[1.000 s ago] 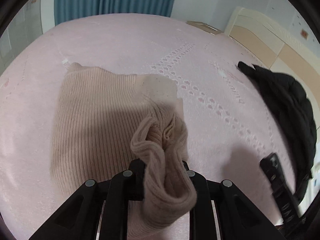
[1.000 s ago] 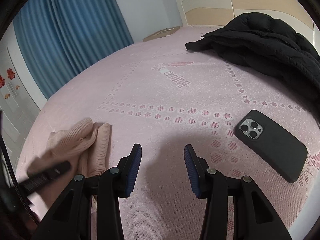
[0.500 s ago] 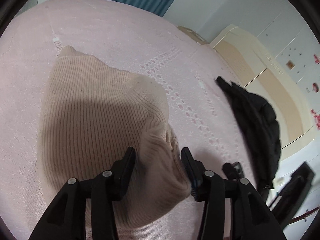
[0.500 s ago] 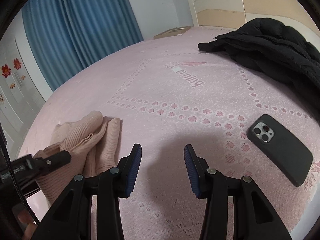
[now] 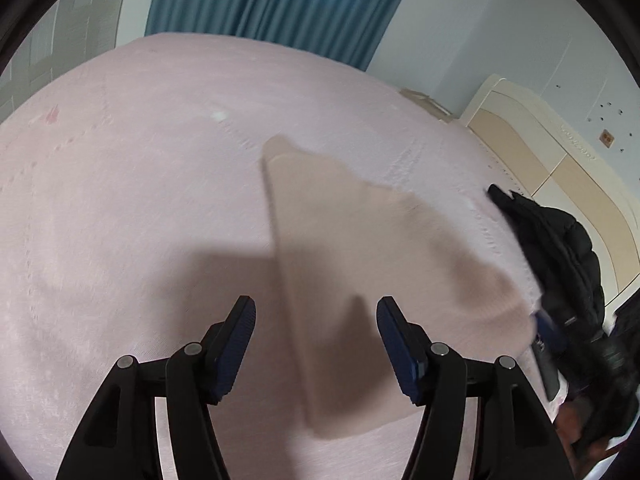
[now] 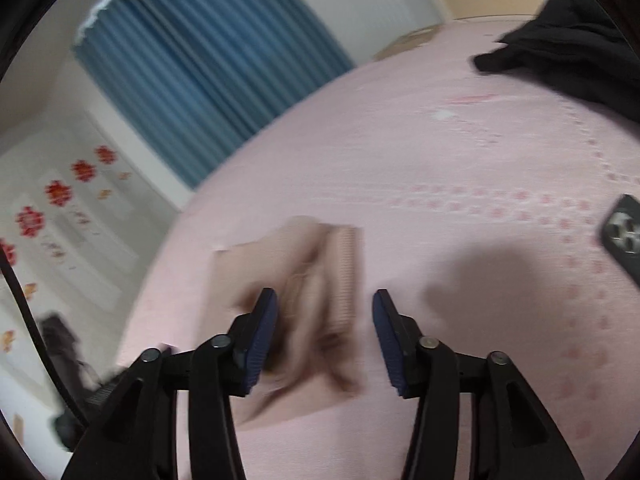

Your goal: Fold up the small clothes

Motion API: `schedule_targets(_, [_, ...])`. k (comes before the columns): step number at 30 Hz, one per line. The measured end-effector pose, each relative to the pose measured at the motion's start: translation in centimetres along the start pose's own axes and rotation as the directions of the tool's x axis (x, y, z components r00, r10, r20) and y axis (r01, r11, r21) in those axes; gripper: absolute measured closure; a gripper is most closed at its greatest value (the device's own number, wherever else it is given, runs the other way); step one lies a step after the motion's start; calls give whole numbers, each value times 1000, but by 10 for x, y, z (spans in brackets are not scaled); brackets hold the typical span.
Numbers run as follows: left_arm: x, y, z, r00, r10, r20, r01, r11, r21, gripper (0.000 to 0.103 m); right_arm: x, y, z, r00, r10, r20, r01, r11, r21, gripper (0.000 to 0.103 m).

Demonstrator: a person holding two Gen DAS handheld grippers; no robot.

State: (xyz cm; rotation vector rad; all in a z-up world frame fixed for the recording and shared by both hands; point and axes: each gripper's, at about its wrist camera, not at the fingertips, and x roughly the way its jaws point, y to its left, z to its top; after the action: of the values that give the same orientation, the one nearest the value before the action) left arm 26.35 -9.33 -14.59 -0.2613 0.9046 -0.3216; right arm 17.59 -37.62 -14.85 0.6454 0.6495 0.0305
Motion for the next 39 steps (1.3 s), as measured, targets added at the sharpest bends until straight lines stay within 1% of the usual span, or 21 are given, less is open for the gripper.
schedule_targets(1, [3,6,-5,1000,-2,-7,2,1000,-4,42,0,8,-2,1000,20,3,-20,1000,-22,49])
schedule_targets(3, [8,12,-15,1000,-21,-9,21,1000,-6,42,3,23,-7,1000,18,6,-17,997,-77,46])
schedule_targets(6, [14,20,-26,997,-82,-9,82,997,-9,42,16,42,-16,999,-39,-8,37,988,-153,46])
schedule_targets(10, [17,23,-27,992,-124,-21,124,992,-15,42,39,47,-24,993,-116,-24,111,979,-171,48])
schedule_targets(11, [18,25,-25,986,-165,-24,164,986,-32,42,46,46,-26,991,-130,-42,121,977,-174,60])
schedule_targets(12, [19,27,-25,983,-183,-27,182,982,-46,42,50,45,-28,990,-127,-58,115,978,-173,76])
schedule_targets(15, [22,31,-24,983,-182,-27,181,982,-58,42,54,44,-29,991,-115,-66,103,980,-169,88])
schedule_targets(17, [22,35,-23,980,-199,-21,197,978,-68,42,52,40,-30,992,-103,-77,86,977,-194,93])
schedule_targets(20, [25,47,-22,969,-245,-26,240,963,-122,42,29,13,-27,998,-45,-34,43,997,-63,97])
schedule_targets(21, [25,49,-21,969,-247,-26,242,961,-135,42,31,7,-28,996,-65,-60,62,996,-57,97])
schedule_targets(23, [25,53,-18,969,-247,-15,242,959,-149,42,50,-2,-35,975,-155,-159,146,987,-67,97])
schedule_targets(24, [27,53,-16,969,-247,-12,242,959,-151,42,55,-1,-36,970,-159,-182,148,986,-71,96])
schedule_targets(25, [26,54,-15,969,-246,-6,243,958,-151,42,54,0,-35,972,-160,-172,148,986,-81,94])
schedule_targets(26, [25,55,-14,969,-247,-2,243,958,-151,42,50,3,-33,975,-164,-147,152,984,-94,89])
schedule_targets(29, [22,55,-13,970,-244,5,243,960,-137,42,44,3,-24,983,-154,-100,147,987,-67,57])
schedule_targets(30, [21,55,-13,970,-242,7,241,961,-132,42,46,2,-18,985,-141,-98,137,989,-49,52])
schedule_targets(32, [21,55,-11,972,-234,13,234,965,-120,42,54,4,-10,986,-119,-114,118,993,-15,52])
schedule_targets(34, [21,54,-10,974,-227,15,227,967,-114,42,70,5,2,986,-90,-143,93,996,16,48])
schedule_targets(36, [24,48,-7,975,-222,15,222,969,-111,42,90,7,12,979,-94,-181,100,995,20,43])
schedule_targets(38, [27,49,-6,975,-222,13,222,968,-117,42,109,4,17,968,-105,-227,114,993,25,41])
schedule_targets(39, [29,49,-6,974,-224,12,224,967,-120,42,115,1,17,968,-106,-229,115,993,25,35])
